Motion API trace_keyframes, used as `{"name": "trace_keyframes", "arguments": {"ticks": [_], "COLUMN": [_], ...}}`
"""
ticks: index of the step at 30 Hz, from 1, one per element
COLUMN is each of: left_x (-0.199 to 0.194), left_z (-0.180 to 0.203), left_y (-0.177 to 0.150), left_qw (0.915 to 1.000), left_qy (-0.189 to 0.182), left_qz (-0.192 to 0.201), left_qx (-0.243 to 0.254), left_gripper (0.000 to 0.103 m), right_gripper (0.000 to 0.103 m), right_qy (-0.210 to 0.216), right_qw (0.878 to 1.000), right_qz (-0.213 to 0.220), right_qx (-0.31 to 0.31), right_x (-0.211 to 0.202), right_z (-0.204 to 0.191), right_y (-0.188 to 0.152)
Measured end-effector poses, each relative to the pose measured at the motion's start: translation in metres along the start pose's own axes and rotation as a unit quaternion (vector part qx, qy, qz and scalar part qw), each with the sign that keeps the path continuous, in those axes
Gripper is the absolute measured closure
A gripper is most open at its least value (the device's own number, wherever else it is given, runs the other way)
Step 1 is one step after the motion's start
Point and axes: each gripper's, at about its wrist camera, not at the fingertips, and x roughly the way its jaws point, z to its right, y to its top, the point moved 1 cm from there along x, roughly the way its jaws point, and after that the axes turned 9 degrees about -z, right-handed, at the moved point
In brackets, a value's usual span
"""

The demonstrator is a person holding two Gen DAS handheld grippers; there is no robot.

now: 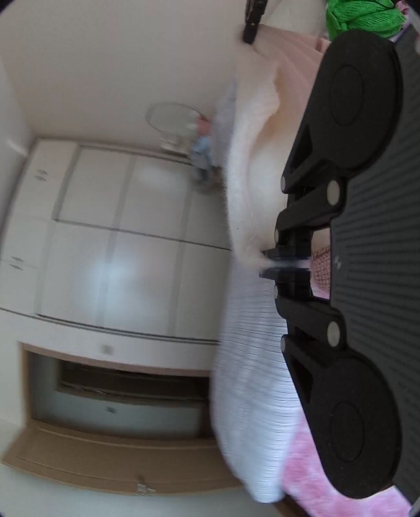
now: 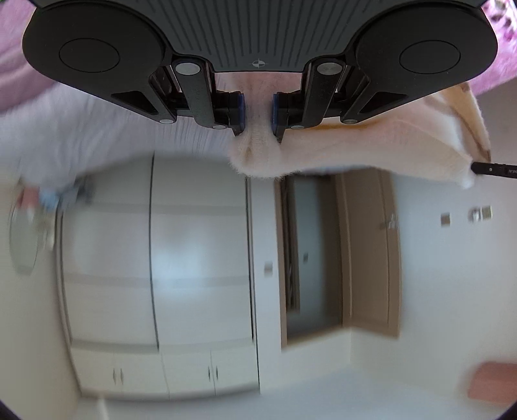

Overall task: Fold clothes
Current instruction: 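Grasp the sweater hem with both grippers and lift it to shake out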

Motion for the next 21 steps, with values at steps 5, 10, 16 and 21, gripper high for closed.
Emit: {"name": "trace_keyframes", "arguments": {"ticks": [5, 10, 16, 21], "left_x": [-0.038, -0.067, -0.109, -0.110], "left_z": [-0.003, -0.012, -0.019, -0.026], "left_y": [0.014, 0.008, 0.000, 0.014], "left_qw": [0.9986, 0.9974, 0.9963, 0.9960], "left_qy": [-0.027, -0.049, -0.067, -0.072], "left_qz": [0.036, 0.047, 0.051, 0.045], "left_qx": [0.027, 0.023, 0.019, 0.027], "left_gripper": [0.101, 0.101, 0.101, 0.101], "right_gripper": [0.089, 0.089, 0.089, 0.089], "right_qy": [-0.036, -0.054, -0.062, -0.054], "right_qw": [0.997, 0.994, 0.995, 0.996], "right_qz": [0.061, 0.083, 0.071, 0.067], "right_qx": [-0.025, -0.040, -0.039, -0.036], "right_x": [-0.043, -0.078, -0.121, -0.139], "right_z": [-0.035, -0.073, -0.109, -0.116], "right_y": [0.035, 0.039, 0.029, 0.038]}}
